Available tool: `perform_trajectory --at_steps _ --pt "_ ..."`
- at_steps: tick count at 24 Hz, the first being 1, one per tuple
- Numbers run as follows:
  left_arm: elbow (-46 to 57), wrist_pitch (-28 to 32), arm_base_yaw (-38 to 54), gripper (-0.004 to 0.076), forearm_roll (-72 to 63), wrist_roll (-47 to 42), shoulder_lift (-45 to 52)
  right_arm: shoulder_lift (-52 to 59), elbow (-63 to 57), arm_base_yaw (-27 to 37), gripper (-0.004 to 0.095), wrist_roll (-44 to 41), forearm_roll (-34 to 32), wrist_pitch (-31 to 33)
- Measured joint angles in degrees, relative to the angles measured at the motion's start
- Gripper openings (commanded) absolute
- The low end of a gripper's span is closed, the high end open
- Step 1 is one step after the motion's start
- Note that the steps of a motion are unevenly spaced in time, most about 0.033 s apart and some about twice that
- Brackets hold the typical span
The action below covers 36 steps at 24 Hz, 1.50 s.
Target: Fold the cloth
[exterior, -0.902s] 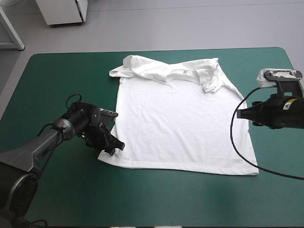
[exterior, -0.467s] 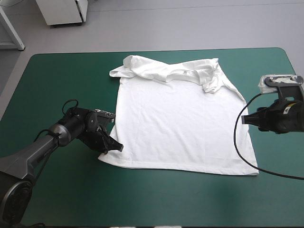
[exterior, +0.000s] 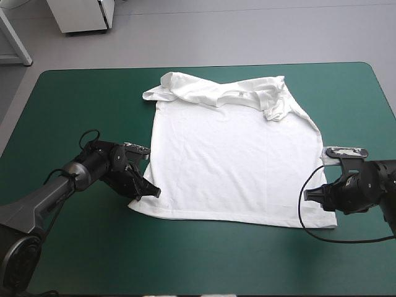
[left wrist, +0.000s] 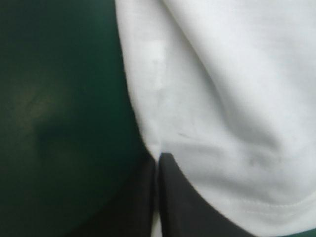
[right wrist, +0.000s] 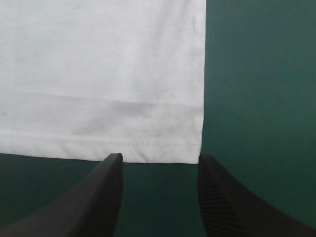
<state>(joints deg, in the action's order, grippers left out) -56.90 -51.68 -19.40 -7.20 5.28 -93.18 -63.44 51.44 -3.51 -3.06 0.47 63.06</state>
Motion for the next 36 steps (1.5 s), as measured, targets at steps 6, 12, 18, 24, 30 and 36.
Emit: perform_trajectory --at_steps 6,12,18,24,30,36 --pt "0.01 0.0 0.0 -0.0009 -0.17 0.59 0.0 -4.04 -4.63 0.0 0.05 -0.28 -0.47 -3.2" --pt "0.06 0.08 0.0 -0.0009 -0.25 0.86 0.06 -13.06 -5.19 0.0 0.0494 -1.46 -2.34 -8.44" --pt "0.13 0.29 0.0 -0.0009 -0.38 1.0 0.06 -16.69 -7.23 0.0 0.0494 -3.1 -2.74 -11.06" --pt "0.36 1.07 0.07 -0.0009 -1.26 1.28 0.06 -13.49 -13.26 0.06 0.0084 -4.84 -1.84 -17.53" --pt "0.43 1.69 0.07 -0.0009 -4.91 1.43 -0.01 -12.2 -14.87 0.3 -0.0019 -5.46 -0.93 -20.29" --pt "-1.78 0.67 0.07 -0.0009 -6.94 1.55 -0.86 -12.13 -14.91 0.3 -0.0019 -5.46 -0.47 -20.48"
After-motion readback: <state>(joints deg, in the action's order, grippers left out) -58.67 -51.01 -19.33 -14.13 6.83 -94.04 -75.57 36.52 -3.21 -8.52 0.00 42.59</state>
